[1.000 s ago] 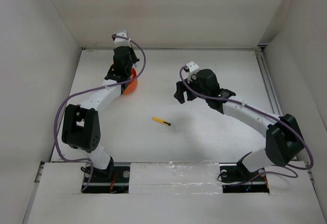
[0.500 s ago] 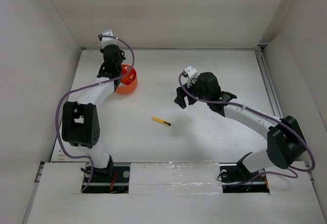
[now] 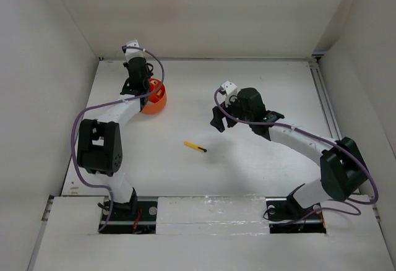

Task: Sort the stationery into containers
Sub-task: Place the stationery into the container, then grab a piece of stationery with the right arm

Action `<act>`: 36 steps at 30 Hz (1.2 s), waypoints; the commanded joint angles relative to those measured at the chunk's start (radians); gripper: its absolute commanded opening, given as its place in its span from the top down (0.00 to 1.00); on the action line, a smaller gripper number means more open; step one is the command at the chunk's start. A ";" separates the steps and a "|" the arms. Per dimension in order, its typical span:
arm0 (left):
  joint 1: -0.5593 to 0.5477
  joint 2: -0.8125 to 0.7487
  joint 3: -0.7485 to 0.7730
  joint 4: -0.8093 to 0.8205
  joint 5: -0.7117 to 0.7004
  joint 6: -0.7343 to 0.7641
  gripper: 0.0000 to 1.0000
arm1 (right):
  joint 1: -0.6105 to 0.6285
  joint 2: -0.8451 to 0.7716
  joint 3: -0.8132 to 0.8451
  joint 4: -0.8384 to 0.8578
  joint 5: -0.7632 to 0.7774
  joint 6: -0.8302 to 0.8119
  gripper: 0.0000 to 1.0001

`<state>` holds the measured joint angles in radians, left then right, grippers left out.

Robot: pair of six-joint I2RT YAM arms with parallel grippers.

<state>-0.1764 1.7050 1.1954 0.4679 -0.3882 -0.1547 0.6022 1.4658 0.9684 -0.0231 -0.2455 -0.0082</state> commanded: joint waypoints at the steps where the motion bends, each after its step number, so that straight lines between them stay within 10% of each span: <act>1: -0.002 -0.010 -0.010 0.052 -0.024 -0.020 1.00 | -0.007 0.007 0.023 0.058 -0.020 -0.015 0.18; 8: -0.002 -0.001 -0.036 0.061 -0.014 -0.031 0.88 | -0.007 0.025 0.041 0.058 -0.031 -0.015 0.18; 18: -0.011 -0.065 -0.036 0.041 -0.014 -0.031 0.43 | 0.013 0.076 0.073 0.058 -0.069 -0.088 0.18; 23: -0.049 -0.175 -0.036 -0.020 -0.017 -0.057 0.03 | 0.056 0.169 0.153 -0.014 -0.020 -0.176 0.18; 36: -0.090 -0.384 0.067 -0.492 -0.008 -0.469 0.00 | 0.277 0.378 0.320 -0.213 0.103 -0.259 0.19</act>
<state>-0.2710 1.3712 1.2297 0.1139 -0.3935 -0.4976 0.8562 1.8393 1.2747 -0.2081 -0.1864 -0.2581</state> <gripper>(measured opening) 0.996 0.816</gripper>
